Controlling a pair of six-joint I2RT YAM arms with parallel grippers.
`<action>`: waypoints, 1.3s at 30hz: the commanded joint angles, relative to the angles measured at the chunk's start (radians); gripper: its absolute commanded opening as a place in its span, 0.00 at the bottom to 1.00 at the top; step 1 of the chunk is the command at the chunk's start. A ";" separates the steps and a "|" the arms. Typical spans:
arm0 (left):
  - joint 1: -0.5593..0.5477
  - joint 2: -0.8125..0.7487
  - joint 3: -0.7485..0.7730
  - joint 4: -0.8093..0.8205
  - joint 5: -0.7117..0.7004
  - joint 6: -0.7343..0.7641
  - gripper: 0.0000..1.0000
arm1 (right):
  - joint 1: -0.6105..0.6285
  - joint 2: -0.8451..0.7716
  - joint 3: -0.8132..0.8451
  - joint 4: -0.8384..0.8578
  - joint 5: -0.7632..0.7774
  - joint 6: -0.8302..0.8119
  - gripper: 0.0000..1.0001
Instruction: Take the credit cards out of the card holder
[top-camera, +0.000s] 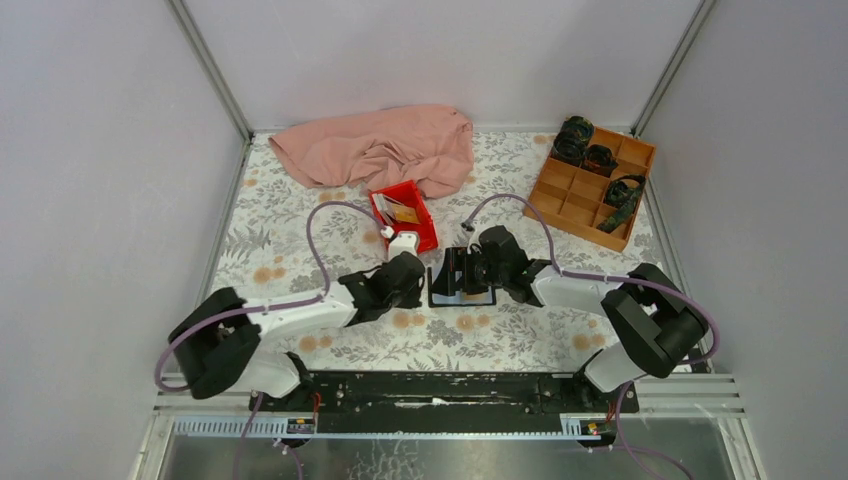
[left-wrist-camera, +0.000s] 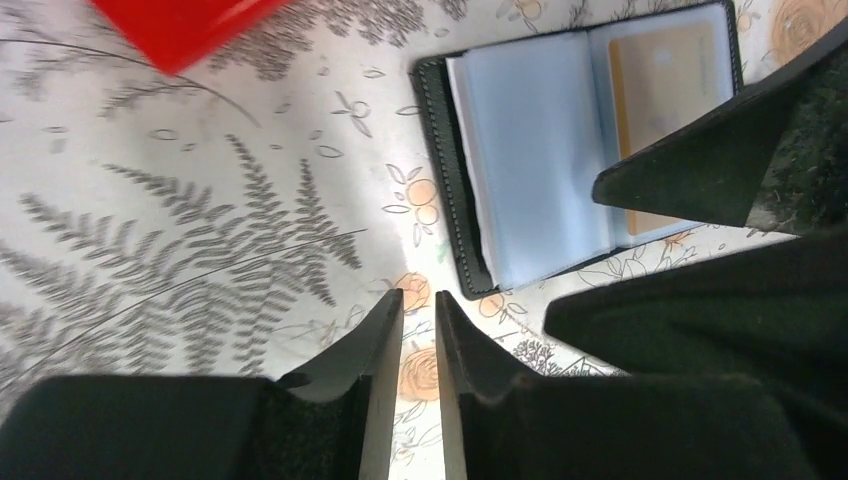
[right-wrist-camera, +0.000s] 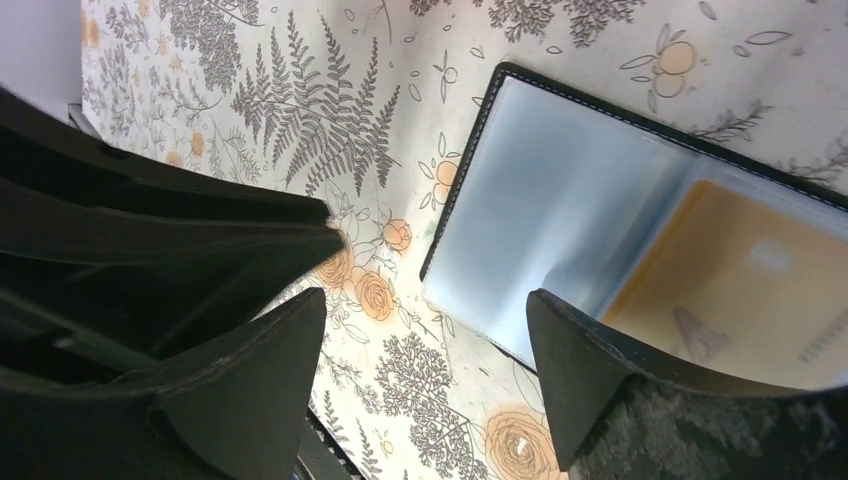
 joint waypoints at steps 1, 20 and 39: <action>-0.002 -0.127 0.005 -0.141 -0.120 -0.012 0.25 | -0.015 -0.106 0.030 -0.034 0.082 -0.023 0.81; -0.002 0.235 0.083 0.460 0.333 0.007 0.14 | -0.147 -0.277 -0.110 -0.151 0.283 -0.089 0.00; 0.000 0.317 0.125 0.427 0.237 0.014 0.07 | -0.163 -0.133 -0.123 -0.121 0.231 -0.103 0.00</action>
